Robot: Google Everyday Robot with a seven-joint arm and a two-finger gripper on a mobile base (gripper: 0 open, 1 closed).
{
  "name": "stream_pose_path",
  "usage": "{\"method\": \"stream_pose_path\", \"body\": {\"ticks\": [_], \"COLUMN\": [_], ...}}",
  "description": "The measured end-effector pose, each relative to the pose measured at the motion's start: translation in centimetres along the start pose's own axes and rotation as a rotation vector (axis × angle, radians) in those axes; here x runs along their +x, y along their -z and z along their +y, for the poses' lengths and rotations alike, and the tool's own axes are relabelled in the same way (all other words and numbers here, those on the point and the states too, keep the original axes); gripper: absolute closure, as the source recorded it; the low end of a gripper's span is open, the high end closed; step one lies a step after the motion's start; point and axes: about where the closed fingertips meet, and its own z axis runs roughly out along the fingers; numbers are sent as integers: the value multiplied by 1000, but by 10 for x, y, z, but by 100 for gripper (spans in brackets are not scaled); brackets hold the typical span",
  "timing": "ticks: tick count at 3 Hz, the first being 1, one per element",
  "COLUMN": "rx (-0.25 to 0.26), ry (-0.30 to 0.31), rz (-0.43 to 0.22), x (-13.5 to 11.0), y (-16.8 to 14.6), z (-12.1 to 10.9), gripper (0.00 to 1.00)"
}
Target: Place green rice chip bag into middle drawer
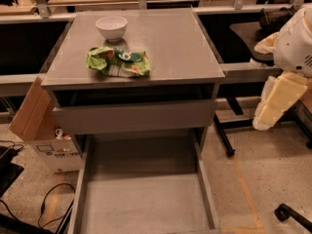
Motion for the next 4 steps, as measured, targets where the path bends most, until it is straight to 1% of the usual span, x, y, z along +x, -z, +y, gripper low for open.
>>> {"method": "stream_pose_path", "body": {"ticks": [1,2,3,4], "rx": [20,17,-12,-12], "ry": [-12,-60,-113,-113], "rz": [-161,-343,-458,-458], "x": [-39,-87,-139,-139], "y": [-37,-85,-145,-145], "z": [-48,-101,-138,-138], "gripper": [0,0,0,0]}}
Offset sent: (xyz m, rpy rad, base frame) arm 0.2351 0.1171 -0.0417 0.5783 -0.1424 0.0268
